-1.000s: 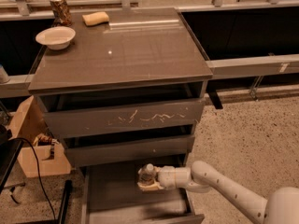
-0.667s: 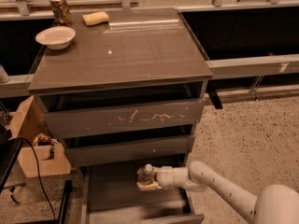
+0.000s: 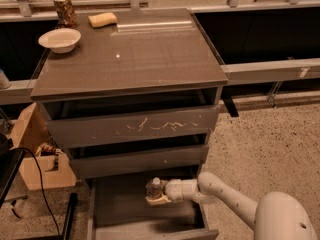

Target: Place water bottle into bottom drawer

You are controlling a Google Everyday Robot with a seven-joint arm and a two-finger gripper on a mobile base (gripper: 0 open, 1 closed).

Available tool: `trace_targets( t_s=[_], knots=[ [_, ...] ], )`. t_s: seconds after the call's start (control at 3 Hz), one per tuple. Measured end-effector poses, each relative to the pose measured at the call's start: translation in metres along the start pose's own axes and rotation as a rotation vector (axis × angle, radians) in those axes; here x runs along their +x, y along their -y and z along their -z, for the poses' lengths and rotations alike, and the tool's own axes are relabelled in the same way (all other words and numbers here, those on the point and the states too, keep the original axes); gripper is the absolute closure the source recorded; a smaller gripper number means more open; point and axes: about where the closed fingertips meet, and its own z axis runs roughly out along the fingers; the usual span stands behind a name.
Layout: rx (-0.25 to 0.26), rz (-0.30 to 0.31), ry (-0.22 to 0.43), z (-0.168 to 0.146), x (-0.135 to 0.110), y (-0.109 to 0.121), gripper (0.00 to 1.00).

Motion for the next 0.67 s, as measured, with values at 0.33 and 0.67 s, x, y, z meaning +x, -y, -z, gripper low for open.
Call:
trace_targets(
  t_s=[0.33,0.67],
  knots=[
    [-0.025,0.0,-0.044,-0.008,0.017,0.0,1.0],
    [-0.047,-0.016,-0.081,-0.014,0.035,-0.004,1.0]
  ],
)
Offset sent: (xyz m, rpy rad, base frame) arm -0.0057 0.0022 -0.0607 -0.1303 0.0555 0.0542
